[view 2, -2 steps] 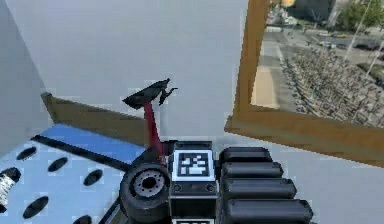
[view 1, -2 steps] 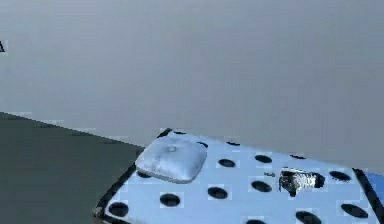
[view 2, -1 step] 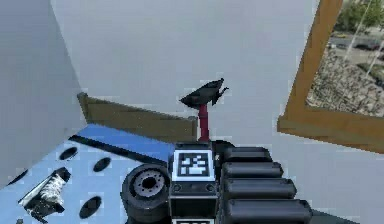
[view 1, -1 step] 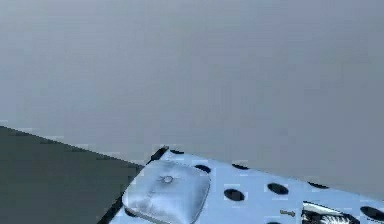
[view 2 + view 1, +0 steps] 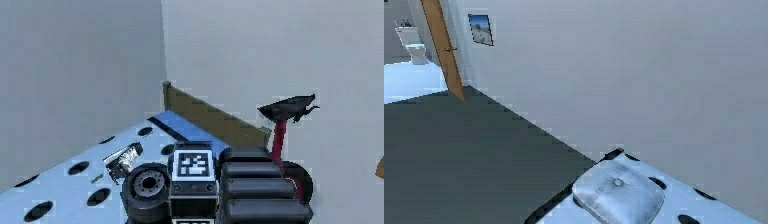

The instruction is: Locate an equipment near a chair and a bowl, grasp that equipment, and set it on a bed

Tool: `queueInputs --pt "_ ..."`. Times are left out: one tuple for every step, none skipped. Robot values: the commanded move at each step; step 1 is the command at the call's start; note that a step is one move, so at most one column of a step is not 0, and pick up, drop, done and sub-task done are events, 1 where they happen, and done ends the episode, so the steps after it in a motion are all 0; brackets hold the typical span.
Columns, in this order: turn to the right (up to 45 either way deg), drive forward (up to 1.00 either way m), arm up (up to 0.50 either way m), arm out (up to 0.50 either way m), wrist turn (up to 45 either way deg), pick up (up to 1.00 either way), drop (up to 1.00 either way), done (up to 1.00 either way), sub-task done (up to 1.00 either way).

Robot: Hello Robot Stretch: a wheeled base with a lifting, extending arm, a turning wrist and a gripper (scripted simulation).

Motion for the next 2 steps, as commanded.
queueInputs --pt "0.0 0.0 0.0 0.48 0.0 0.0 0.0 0.0 0.0" --pt "0.0 0.0 0.0 0.0 39.0 0.0 0.0 0.0 0.0"
